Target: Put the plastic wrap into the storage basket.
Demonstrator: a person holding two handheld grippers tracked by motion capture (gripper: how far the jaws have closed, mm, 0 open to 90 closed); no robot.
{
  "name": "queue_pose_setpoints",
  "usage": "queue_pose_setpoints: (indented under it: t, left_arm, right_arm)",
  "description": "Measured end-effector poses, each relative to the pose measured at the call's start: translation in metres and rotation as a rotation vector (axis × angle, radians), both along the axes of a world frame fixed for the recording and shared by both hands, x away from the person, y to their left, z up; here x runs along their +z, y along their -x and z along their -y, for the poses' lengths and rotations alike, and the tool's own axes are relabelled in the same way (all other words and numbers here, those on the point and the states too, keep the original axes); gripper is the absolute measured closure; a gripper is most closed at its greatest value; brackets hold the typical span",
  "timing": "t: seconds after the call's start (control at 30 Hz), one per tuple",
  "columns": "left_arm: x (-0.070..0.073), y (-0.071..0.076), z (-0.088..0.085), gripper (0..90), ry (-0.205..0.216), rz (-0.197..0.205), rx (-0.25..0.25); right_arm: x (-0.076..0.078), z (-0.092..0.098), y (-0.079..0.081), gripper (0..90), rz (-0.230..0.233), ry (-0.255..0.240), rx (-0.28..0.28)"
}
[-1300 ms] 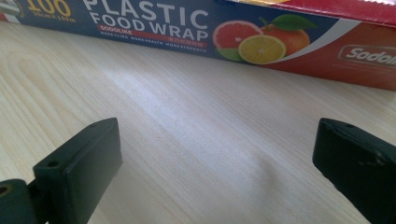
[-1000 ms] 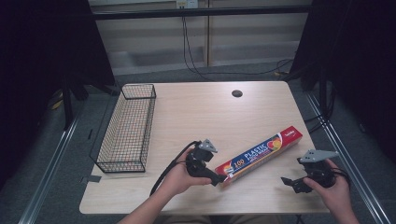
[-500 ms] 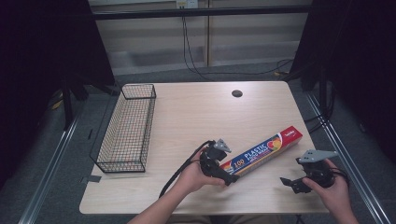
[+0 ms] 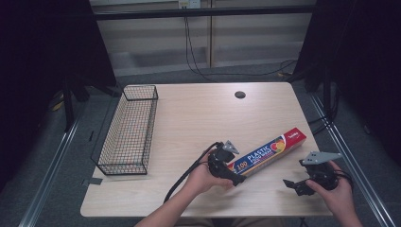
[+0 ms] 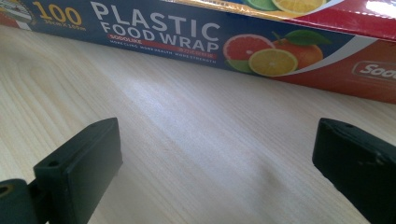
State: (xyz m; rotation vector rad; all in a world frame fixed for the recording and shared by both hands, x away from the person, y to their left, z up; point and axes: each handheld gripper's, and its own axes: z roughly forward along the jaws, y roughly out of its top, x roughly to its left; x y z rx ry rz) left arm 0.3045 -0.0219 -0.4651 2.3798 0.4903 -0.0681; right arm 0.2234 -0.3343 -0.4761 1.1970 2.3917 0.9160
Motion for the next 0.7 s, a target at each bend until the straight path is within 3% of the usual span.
queue_pose_setpoints:
  t: [0.1, 0.27, 0.33, 0.53, 0.57, 0.6, 0.7]
  left_arm:
    - [-0.002, 0.001, 0.005, 12.9, -0.019, -0.005, -0.006]
    - [-0.002, -0.001, 0.006, 24.3, -0.056, -0.013, -0.008]
    - [-0.004, -0.003, 0.005, 30.1, -0.056, -0.039, -0.006]
    - [0.0, -0.003, 0.004, 38.7, -0.073, -0.022, -0.004]
    - [0.003, -0.004, 0.001, 39.5, -0.098, 0.002, -0.015]
    - [0.003, -0.003, -0.001, 39.7, -0.088, -0.007, 0.003]
    - [0.005, -0.007, -0.014, 39.8, -0.112, -0.023, -0.013]
  right_arm:
    - [0.0, 0.001, 0.0, 1.1, 0.007, 0.001, 0.002]
    - [0.001, 0.001, 0.0, 1.1, 0.001, 0.001, -0.005]
    - [0.001, 0.001, 0.001, 1.1, 0.003, -0.002, -0.003]
    - [0.0, 0.002, 0.001, 1.1, -0.001, -0.001, -0.005]
    - [0.0, 0.001, 0.001, 1.1, 0.0, -0.001, -0.004]
    - [0.0, 0.001, 0.001, 1.1, 0.002, 0.0, -0.004]
    - [0.0, 0.001, 0.002, 1.1, -0.012, -0.003, -0.012]
